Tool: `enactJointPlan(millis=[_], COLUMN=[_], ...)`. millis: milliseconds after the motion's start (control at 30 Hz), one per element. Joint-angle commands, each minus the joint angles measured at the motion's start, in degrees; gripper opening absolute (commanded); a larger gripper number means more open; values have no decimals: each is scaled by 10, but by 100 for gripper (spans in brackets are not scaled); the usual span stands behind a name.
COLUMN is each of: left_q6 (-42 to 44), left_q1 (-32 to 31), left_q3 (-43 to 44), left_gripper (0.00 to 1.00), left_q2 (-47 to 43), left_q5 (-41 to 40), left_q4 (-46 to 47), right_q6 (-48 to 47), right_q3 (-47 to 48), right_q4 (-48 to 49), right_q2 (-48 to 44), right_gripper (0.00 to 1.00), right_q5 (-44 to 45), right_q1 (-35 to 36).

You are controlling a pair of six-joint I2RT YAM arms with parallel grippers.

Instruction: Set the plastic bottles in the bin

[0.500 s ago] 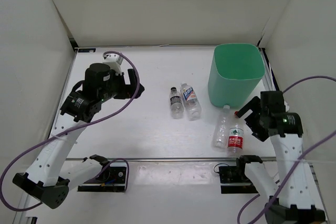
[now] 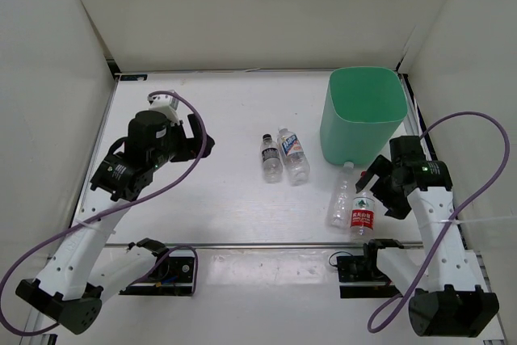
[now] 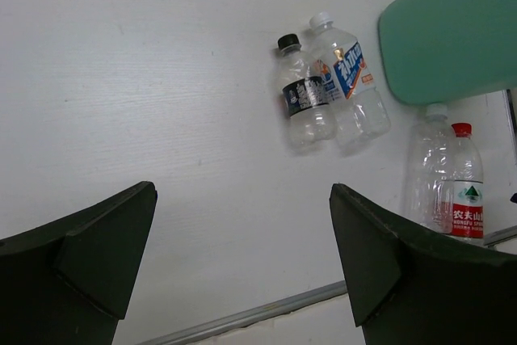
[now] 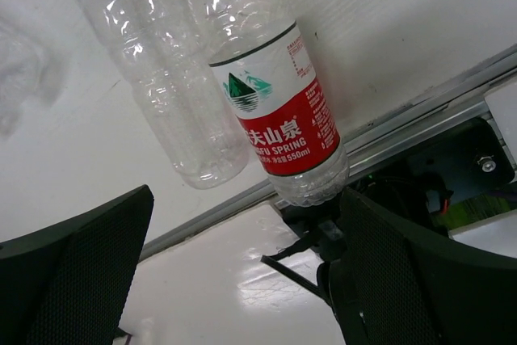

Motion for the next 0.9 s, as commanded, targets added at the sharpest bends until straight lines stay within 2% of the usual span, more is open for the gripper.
enactJointPlan(millis=[0,67,267,567,867], left_q6=[-28,-36,-41,-30,-30], left_q1=[0,0,0,0,0], left_q3=[-20,-27,-27,-4,-10], left_gripper=[100,100,100,100,100], left_q2=[-12,-12,2,24,35], left_q5=[-8,-8,-3,3,13], left_q4=[5,5,5,5,5], right_q6=[-27,-12,16,63,76], right_q3=[-19,-24,-59,-89,-132], right_q4=[36,50,73,107,138], right_q2=[4,4,97,148,182], right_gripper=[100,100,100,100,100], right_q5=[-11,-11,4,8,-37], right_q1=[2,2,2,-22,-99])
